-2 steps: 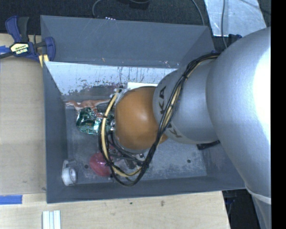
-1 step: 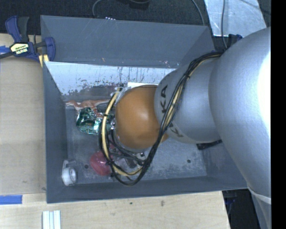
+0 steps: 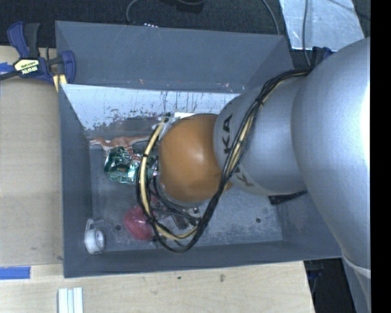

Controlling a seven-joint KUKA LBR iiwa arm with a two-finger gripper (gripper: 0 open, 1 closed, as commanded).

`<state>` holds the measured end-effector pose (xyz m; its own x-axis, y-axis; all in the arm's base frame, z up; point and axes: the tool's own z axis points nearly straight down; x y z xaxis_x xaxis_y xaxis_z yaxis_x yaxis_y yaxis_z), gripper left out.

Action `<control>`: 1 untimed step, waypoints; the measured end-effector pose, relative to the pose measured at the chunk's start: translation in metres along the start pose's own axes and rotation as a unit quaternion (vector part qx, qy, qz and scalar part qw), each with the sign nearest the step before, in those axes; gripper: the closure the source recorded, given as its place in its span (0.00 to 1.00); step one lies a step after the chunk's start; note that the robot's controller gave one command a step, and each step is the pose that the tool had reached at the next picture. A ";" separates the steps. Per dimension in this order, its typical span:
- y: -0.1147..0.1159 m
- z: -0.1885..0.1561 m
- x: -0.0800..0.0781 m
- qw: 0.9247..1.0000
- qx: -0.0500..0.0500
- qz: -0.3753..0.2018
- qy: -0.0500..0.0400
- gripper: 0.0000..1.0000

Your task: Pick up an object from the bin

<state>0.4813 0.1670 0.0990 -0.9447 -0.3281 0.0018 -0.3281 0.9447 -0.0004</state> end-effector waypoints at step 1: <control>0.000 -0.068 -0.002 1.000 0.000 0.001 -0.005 1.00</control>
Offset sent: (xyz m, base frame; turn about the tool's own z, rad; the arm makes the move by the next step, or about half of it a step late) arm -0.0001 0.0001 0.0087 0.0000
